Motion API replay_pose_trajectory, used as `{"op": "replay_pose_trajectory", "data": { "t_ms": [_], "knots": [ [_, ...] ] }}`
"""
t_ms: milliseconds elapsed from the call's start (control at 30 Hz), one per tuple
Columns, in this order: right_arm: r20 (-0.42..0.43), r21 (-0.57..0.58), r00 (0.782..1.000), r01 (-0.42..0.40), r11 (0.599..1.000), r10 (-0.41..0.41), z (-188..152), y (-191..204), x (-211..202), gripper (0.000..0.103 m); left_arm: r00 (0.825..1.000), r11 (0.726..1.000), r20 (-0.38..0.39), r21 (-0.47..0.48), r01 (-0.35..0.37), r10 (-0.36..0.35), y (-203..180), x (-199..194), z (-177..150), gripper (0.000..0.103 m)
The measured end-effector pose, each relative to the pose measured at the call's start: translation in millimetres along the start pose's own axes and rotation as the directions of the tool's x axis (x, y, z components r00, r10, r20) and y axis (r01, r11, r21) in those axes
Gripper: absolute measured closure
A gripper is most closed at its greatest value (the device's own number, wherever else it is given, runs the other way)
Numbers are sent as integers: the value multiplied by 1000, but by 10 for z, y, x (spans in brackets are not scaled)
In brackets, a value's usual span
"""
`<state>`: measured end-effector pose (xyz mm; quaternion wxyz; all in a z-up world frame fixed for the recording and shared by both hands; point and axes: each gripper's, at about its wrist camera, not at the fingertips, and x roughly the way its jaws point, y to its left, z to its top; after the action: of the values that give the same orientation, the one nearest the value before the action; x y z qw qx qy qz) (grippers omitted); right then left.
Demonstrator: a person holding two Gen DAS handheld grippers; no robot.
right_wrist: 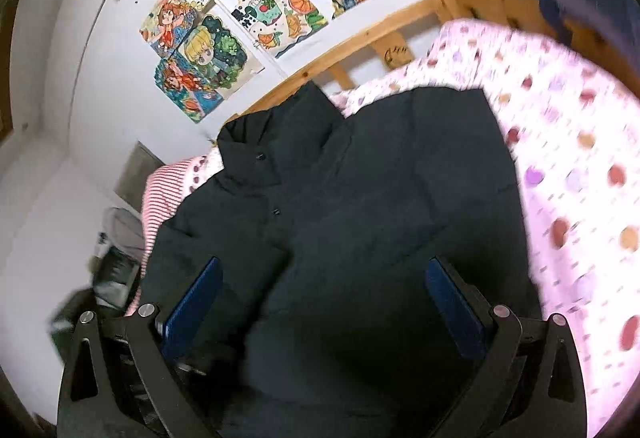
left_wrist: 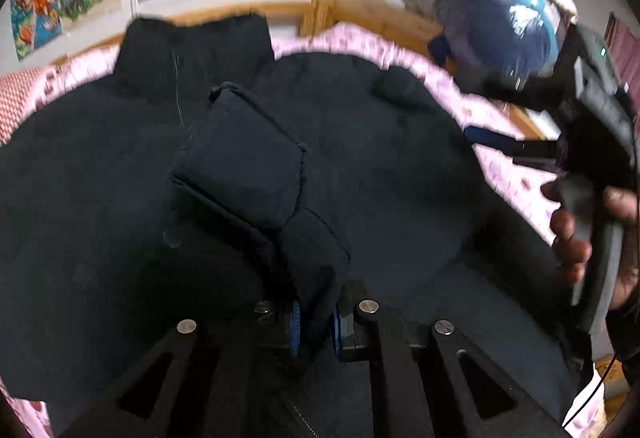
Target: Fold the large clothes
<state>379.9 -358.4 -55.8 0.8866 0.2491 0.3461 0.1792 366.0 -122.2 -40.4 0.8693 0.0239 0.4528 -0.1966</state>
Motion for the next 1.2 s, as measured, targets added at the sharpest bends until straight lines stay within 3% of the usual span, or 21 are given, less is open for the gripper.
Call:
{"op": "replay_pose_trajectory", "data": {
  "t_ms": [67, 133, 167, 200, 267, 400, 500, 567, 633, 700, 767, 833, 900, 933, 1067, 1200],
  "knots": [
    [-20, 23, 999, -39, 999, 39, -47, -33, 107, 3, 1000, 1000, 0, -5, 11, -11, 3, -9, -32, 88],
    [-42, 66, 994, -94, 993, 97, -103, -69, 235, 3, 999, 998, 3, -28, 54, -54, 19, -73, -68, 79],
    [-48, 80, 992, -110, 991, 114, -143, -64, 271, 3, 995, 994, 5, -52, 98, -97, 37, -131, -97, 63],
    [-60, 104, 988, -135, 985, 141, -185, -74, 336, 3, 991, 989, 17, -70, 132, -131, 53, -182, -118, 37],
    [-69, 134, 984, -152, 979, 163, -271, -81, 414, 3, 982, 978, 64, -94, 185, -180, 84, -318, -173, 19],
    [-76, 138, 978, -181, 974, 193, -394, -12, 508, 3, 986, 988, 114, -84, 129, -119, 131, -561, -190, 19],
    [-77, 157, 972, -208, 965, 222, -442, 5, 519, 3, 984, 986, 172, -146, 82, -56, 319, -764, -192, 19],
    [-96, 142, 981, -155, 978, 169, -467, 24, 543, 3, 983, 976, 182, -218, 6, 34, 501, -880, -201, 19],
    [-123, 99, 989, -70, 993, 82, -527, 85, 595, 4, 970, 948, 175, -299, -109, 167, 725, -1009, -249, 19],
    [-140, 49, 990, 1, 999, 6, -570, 186, 646, 15, 951, 915, 172, -361, -183, 258, 914, -1102, -318, 19],
    [-156, -11, 985, 66, 998, -67, -578, 298, 700, 51, 938, 877, 153, -426, -222, 312, 1143, -1173, -426, 19],
    [-165, -28, 984, 68, 997, -72, -579, 383, 730, 69, 924, 838, 140, -485, -249, 355, 1359, -1236, -512, 19],
    [-138, -75, 986, 81, 994, -91, -559, 505, 689, 91, 919, 818, 137, -516, -254, 371, 1510, -1279, -572, 19],
    [-120, -112, 987, 96, 989, -109, -529, 567, 653, 97, 916, 809, 138, -530, -254, 378, 1578, -1308, -599, 19],
    [37, -197, 995, 101, 975, -96, -213, 825, 253, 98, 914, 809, 154, -536, -242, 375, 1703, -1364, -636, 19],
    [201, -242, 968, 200, 949, -153, 87, 941, -69, 98, 916, 815, 158, -529, -235, 368, 1769, -1338, -627, 19]
  ]
}}
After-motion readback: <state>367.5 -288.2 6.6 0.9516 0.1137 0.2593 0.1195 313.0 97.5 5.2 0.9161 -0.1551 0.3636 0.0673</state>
